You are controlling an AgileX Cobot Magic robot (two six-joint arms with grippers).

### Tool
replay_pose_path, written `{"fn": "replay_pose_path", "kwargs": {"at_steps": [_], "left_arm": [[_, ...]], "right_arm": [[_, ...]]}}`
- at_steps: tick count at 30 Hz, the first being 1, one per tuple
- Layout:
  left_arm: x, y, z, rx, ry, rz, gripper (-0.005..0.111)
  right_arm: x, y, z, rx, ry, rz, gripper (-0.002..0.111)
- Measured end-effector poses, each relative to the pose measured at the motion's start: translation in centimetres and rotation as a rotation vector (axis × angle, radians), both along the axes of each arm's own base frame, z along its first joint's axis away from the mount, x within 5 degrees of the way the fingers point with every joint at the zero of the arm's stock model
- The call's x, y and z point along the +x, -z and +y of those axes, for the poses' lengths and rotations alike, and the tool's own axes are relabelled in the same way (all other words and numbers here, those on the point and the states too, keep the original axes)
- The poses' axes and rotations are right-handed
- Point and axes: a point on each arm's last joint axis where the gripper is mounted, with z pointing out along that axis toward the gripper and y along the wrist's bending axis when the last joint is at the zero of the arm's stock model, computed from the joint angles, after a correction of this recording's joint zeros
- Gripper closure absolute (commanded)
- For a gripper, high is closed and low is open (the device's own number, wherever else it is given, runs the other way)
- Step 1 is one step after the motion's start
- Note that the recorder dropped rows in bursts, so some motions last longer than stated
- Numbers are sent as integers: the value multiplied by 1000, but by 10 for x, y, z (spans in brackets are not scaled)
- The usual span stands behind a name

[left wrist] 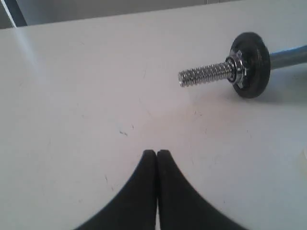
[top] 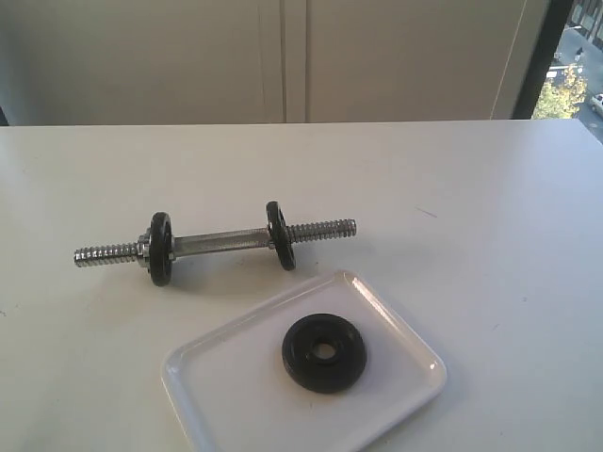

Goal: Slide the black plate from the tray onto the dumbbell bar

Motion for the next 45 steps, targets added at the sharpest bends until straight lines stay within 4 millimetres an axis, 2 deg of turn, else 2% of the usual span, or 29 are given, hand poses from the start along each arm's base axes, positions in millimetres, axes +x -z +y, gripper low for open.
{"fn": "replay_pose_path", "kwargs": {"at_steps": [5,13,16,20,24,26,29,35,41,45], "left_arm": [[4,-26,3,-18,-38,-287,107],[0,-52,7,-39,-75,-578,107],[-6,-67,9,-118,-91,-751,107],[-10,-72,11,-161,-98,-822,107],[-9,-84,10,-191,-93,-770,107],[-4,-103,9,-193,-88,-725,107],[7,-120,8,-188,-81,-640,107],[50,-146,1,-82,-50,-303,107],[103,-153,-1,83,-23,62,107],[139,-153,-6,179,54,290,107]], "right_arm": [[0,0,0,0,0,0,108],[0,0,0,0,0,0,108],[0,0,0,0,0,0,108],[0,0,0,0,0,0,108],[0,0,0,0,0,0,108],[0,0,0,0,0,0,108],[0,0,0,0,0,0,108],[0,0,0,0,0,0,108],[0,0,0,0,0,-2,108],[0,0,0,0,0,-2,108]]}}
